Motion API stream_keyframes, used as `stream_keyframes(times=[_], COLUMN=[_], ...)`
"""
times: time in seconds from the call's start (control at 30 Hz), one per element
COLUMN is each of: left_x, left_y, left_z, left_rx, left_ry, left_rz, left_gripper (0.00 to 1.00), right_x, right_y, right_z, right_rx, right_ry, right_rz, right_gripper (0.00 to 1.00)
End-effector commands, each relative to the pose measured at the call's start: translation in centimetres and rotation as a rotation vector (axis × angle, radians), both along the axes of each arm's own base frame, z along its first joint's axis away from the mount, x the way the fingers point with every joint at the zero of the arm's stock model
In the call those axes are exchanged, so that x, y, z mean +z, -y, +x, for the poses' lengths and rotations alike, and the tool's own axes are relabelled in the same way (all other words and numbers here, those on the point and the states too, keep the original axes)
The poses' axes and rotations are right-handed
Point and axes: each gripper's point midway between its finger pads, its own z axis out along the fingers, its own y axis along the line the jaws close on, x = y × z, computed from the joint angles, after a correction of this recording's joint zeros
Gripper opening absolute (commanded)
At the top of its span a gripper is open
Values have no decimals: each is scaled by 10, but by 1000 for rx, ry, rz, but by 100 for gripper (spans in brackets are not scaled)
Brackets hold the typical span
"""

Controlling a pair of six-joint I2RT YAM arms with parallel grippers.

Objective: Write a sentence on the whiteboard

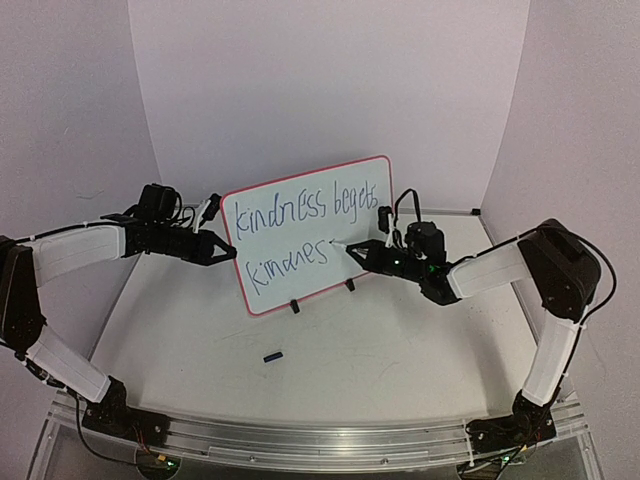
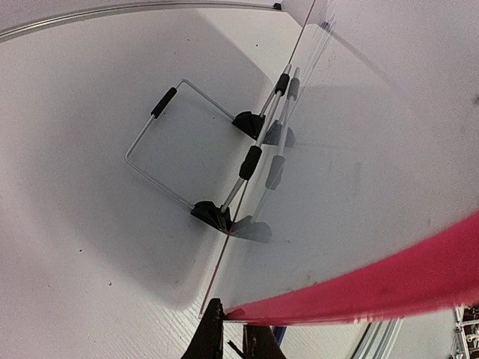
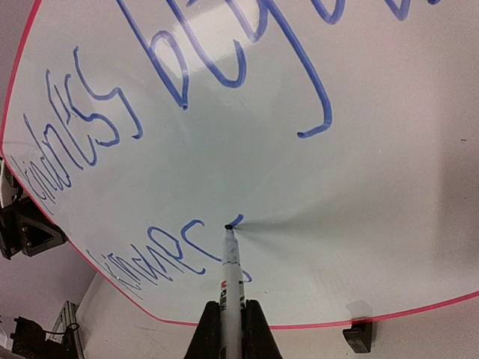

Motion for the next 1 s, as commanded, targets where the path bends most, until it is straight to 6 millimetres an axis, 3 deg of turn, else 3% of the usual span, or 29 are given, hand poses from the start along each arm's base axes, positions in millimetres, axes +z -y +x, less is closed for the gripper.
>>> stream_keyframes(times=[0.0, 0.2, 0.97], left_x=[0, -1, 1], left_y=[-2, -2, -2], left_z=[1, 1, 1], left_rx=[-8, -10, -9], left_ry=[37, 34, 39], left_rz=[57, 57, 55], left_gripper=[0, 0, 0], right_x=[8, -8, -6], right_y=[-7, -6, 26], right_z=[5, 0, 0], right_rx=[30, 34, -118], right_ry=[22, -16, 2], right_rz=[37, 25, -10], right_gripper=[0, 0, 0])
